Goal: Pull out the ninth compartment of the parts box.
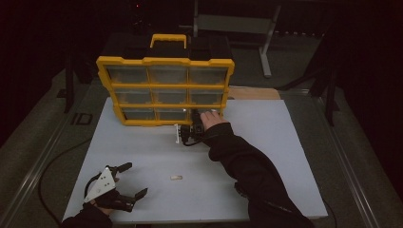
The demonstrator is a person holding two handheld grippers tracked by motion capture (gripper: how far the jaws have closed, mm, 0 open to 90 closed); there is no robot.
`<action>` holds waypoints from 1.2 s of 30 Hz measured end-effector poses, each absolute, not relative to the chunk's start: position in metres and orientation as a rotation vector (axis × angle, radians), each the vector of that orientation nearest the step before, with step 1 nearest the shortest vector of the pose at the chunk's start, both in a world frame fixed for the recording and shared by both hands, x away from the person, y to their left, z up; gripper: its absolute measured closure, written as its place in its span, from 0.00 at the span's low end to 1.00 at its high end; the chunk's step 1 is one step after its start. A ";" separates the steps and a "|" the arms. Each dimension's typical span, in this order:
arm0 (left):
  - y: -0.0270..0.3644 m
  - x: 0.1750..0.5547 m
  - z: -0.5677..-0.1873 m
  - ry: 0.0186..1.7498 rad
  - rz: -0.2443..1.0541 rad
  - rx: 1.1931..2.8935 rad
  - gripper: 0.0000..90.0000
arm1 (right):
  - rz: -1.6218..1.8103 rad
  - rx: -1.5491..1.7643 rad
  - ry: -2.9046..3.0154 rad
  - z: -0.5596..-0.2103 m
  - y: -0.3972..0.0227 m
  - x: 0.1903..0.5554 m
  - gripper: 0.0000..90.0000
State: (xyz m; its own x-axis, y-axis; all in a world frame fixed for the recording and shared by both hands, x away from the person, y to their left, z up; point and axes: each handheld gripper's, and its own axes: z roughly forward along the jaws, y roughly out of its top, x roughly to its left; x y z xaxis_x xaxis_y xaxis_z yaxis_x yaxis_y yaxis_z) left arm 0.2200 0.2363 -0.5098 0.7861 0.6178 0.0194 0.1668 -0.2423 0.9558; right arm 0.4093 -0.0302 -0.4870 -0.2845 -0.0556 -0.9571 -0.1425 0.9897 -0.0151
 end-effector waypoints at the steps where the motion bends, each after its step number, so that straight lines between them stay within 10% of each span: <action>1: 0.237 0.220 -0.510 0.606 0.475 1.796 0.00 | 0.085 -0.147 1.865 -0.486 -0.030 0.410 0.87; 36: 0.236 0.220 -0.510 0.607 0.478 1.799 0.00 | 0.117 -0.216 1.827 -0.491 -0.037 0.362 0.87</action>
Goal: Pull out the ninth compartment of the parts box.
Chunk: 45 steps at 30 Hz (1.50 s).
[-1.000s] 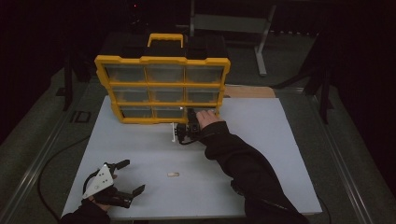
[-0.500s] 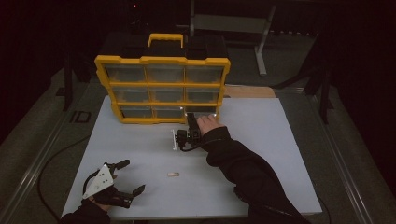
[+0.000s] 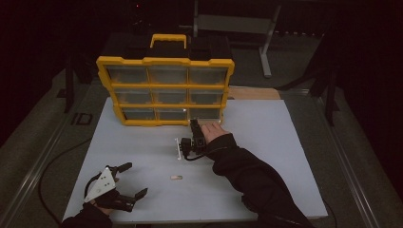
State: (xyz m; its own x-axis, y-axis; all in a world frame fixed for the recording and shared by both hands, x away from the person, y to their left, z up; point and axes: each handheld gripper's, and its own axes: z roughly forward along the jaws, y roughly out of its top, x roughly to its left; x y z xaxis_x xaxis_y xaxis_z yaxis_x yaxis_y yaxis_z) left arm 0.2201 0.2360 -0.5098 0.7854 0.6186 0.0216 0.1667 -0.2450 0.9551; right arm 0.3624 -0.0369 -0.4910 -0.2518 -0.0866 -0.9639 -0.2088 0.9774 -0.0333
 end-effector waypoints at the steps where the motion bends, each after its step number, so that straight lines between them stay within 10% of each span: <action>1: 0.236 0.220 -0.510 0.607 0.478 1.799 0.00 | 0.127 -0.220 1.821 -0.491 -0.037 0.361 0.87; 45: 0.236 0.220 -0.510 0.610 0.482 1.803 0.00 | 0.169 -0.279 1.815 -0.495 -0.048 0.329 0.86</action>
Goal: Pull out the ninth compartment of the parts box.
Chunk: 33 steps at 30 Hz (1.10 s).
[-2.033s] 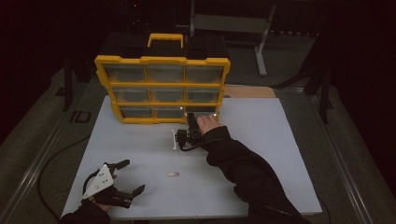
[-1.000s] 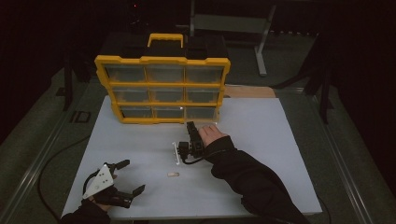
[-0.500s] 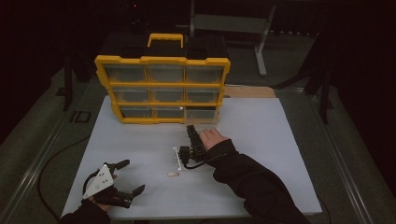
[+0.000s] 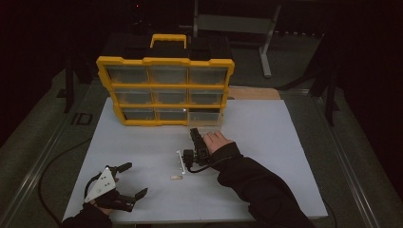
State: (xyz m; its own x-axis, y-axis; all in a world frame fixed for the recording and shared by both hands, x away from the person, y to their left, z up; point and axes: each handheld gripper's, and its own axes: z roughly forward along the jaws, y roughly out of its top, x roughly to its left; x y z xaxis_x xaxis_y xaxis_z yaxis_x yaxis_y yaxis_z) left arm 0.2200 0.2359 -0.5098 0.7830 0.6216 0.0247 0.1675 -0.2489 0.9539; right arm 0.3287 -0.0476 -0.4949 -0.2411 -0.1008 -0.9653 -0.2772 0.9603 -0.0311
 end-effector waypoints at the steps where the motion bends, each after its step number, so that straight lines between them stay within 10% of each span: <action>1: 0.236 0.220 -0.510 0.610 0.483 1.803 0.00 | 0.167 -0.278 1.816 -0.495 -0.048 0.329 0.86; 9: 0.236 0.220 -0.510 0.610 0.484 1.804 0.00 | 0.178 -0.266 1.838 -0.492 -0.048 0.329 0.85; 19: 0.236 0.220 -0.510 0.612 0.488 1.804 0.00 | 0.161 -0.175 1.968 -0.492 -0.048 0.334 0.21; 33: 0.235 0.220 -0.510 0.613 0.491 1.807 0.00 | 0.403 0.193 2.091 -0.459 -0.064 0.339 0.08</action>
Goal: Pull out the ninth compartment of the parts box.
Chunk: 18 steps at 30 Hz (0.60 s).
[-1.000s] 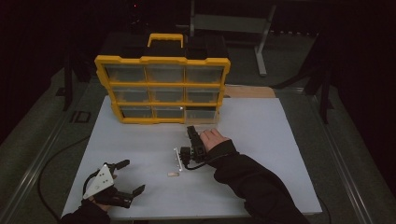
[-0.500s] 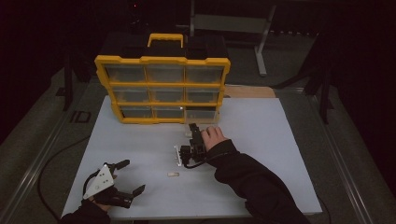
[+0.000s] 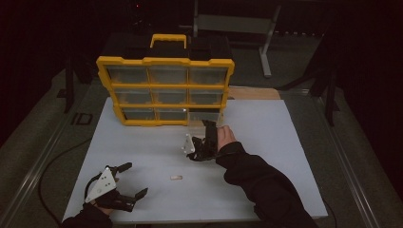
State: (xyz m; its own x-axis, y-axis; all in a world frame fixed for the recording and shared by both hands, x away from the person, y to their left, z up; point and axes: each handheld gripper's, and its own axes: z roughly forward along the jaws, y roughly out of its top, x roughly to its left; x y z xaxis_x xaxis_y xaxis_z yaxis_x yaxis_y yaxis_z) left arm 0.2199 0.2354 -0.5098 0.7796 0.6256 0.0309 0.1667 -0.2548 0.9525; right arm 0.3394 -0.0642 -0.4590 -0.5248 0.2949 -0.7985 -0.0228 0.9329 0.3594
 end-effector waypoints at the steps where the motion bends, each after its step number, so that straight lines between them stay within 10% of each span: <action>1: 0.235 0.220 -0.510 0.613 0.491 1.806 0.00 | 0.424 0.224 2.097 -0.456 -0.066 0.340 0.08; 18: 0.235 0.220 -0.510 0.615 0.496 1.811 0.00 | 0.726 0.510 2.173 -0.437 -0.102 0.348 0.08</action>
State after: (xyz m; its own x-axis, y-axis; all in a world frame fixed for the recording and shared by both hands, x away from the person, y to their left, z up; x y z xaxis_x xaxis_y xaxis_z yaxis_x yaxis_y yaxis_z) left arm 0.2196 0.2349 -0.5098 0.7772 0.6283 0.0349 0.1665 -0.2588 0.9515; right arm 0.3481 -0.1024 -0.4369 -0.6206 0.5628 -0.5460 0.1218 0.7570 0.6420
